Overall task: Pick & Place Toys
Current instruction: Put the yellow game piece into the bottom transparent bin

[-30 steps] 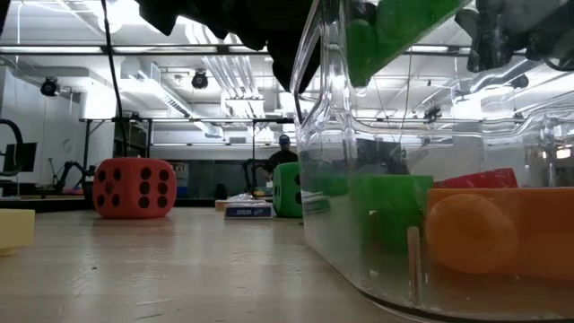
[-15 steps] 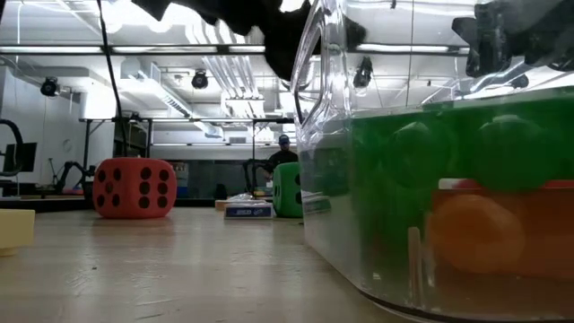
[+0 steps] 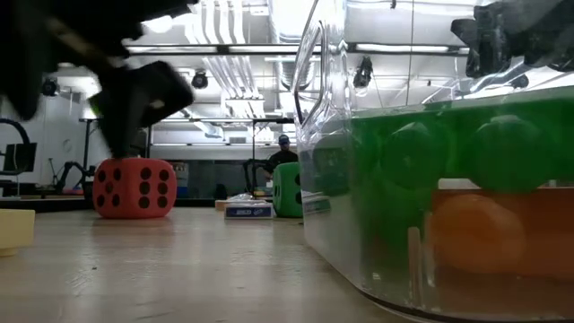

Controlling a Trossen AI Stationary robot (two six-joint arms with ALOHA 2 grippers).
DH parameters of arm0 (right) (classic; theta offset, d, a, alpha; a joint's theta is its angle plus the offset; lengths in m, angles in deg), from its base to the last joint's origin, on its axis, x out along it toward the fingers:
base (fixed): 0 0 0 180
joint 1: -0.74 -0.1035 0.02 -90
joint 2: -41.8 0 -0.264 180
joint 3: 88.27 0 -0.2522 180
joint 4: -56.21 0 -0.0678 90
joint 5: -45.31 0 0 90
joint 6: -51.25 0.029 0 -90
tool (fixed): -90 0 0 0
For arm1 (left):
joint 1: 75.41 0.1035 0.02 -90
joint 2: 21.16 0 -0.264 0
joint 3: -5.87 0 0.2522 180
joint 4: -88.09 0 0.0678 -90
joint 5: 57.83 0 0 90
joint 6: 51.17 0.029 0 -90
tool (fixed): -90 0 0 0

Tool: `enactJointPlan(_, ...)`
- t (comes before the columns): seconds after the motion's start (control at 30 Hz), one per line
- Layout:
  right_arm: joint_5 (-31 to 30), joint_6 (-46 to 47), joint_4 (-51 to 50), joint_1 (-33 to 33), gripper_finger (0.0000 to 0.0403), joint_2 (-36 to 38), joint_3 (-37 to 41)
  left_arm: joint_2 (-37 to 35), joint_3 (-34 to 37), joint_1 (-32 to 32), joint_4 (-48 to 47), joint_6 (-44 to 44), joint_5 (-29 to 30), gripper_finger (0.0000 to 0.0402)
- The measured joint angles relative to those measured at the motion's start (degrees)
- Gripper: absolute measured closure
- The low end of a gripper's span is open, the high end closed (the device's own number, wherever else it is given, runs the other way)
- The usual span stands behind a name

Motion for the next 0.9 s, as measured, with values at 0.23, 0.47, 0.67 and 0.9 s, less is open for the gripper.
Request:
enactJointPlan(0.23, -0.5, 0.0, 0.0, 0.0, 0.0235, -0.1, 0.0, 0.0, 0.3, -4.8, -1.9, -6.4, 5.2, 0.015)
enactJointPlan(0.47, -0.7, 0.0, 0.0, 0.0, 0.0235, -0.1, 0.0, 0.1, 0.3, -7.1, -6.4, -9.5, 11.2, 0.015)
enactJointPlan(0.67, -0.7, 0.0, 0.0, 0.0, 0.0235, -0.1, 0.0, 0.2, 1.4, -7.3, -6.6, -10.6, 11.8, 0.015)
enactJointPlan(0.9, -1.1, 0.0, 0.0, 0.0, 0.0235, -0.2, 0.0, 0.2, 1.7, -8.6, -6.5, -13.2, 10.0, 0.0148)
